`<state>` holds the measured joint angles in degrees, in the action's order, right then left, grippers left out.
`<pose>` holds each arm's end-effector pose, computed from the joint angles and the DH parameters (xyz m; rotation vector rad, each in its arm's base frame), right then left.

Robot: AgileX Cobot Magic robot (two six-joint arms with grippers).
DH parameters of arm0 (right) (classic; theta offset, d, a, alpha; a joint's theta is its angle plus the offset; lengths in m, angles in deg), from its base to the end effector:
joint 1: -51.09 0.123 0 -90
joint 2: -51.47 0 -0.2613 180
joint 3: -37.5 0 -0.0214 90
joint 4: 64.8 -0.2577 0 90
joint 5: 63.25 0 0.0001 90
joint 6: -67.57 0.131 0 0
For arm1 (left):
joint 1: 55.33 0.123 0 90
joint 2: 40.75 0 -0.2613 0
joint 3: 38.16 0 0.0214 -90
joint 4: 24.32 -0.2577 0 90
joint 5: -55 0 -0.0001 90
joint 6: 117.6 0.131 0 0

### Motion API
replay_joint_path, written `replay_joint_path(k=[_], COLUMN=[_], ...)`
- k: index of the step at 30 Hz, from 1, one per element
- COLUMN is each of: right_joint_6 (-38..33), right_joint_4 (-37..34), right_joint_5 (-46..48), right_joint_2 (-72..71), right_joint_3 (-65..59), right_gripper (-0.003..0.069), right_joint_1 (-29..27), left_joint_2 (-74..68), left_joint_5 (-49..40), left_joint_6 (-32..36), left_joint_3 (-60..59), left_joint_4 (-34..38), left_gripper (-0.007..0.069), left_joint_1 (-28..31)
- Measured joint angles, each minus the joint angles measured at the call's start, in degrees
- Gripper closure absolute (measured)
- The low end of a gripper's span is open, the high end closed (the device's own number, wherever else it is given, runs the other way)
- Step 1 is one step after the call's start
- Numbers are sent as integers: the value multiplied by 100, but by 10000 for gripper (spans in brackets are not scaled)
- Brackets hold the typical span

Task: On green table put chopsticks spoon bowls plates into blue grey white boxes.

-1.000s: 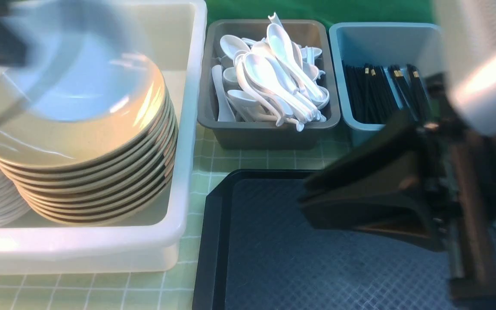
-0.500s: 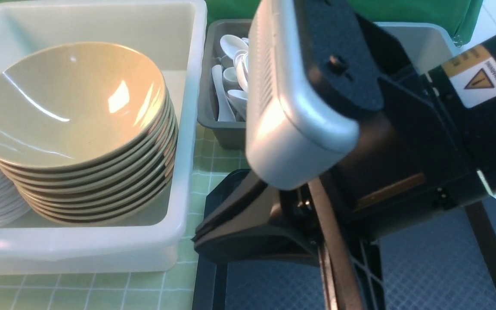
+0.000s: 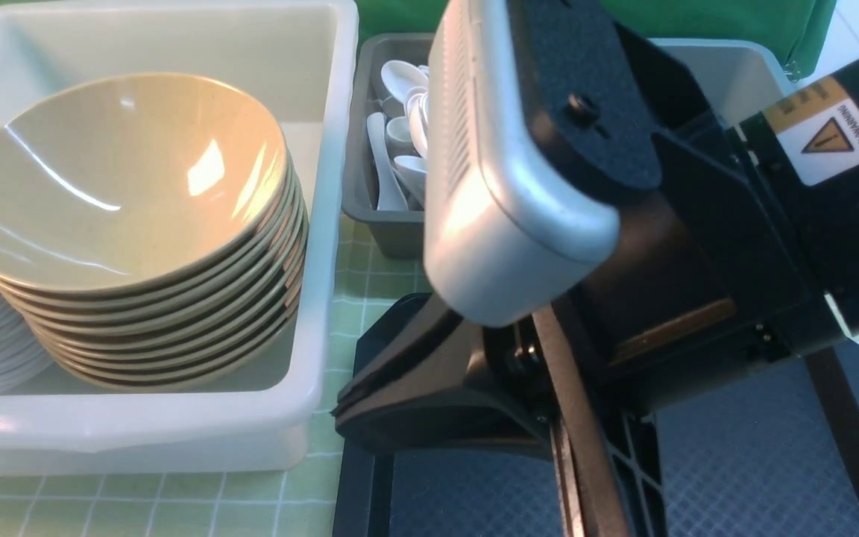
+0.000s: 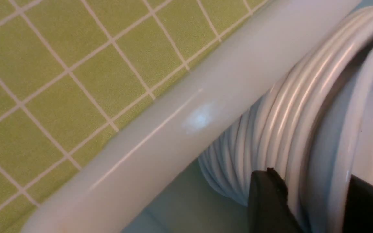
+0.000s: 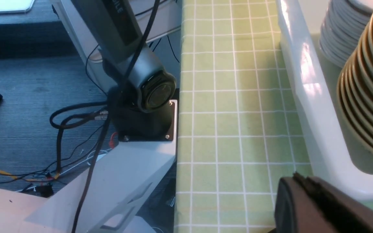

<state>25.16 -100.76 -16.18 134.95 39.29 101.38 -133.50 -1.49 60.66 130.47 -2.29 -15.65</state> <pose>0.1622 0.2835 0.3770 -1.4161 1.6735 0.8190 0.2671 0.1683 0.2260 -1.1501 2.4365 -0.3097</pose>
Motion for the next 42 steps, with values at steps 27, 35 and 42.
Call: replay_joint_path(k=[27, 35, 42], right_joint_6=[2153, 2502, 2671], right_joint_4=[2127, 2103, 2097], right_joint_5=[-1506, -2511, -2916], right_joint_2=[-2590, -5176, -6593], right_joint_3=[-2127, -4798, -6031], right_gripper=[613, 612, 612], right_joint_1=[-3895, -3949, -3949], left_joint_2=[1547, 3403, 5780], left_joint_5=[-1522, -1543, -965], left_joint_6=[808, 529, 351], left_joint_3=[1788, 119, -2383], left_joint_4=[-471, -219, 248], left_gripper=[81, 489, 626], left_joint_1=[-4196, -5268, -5375])
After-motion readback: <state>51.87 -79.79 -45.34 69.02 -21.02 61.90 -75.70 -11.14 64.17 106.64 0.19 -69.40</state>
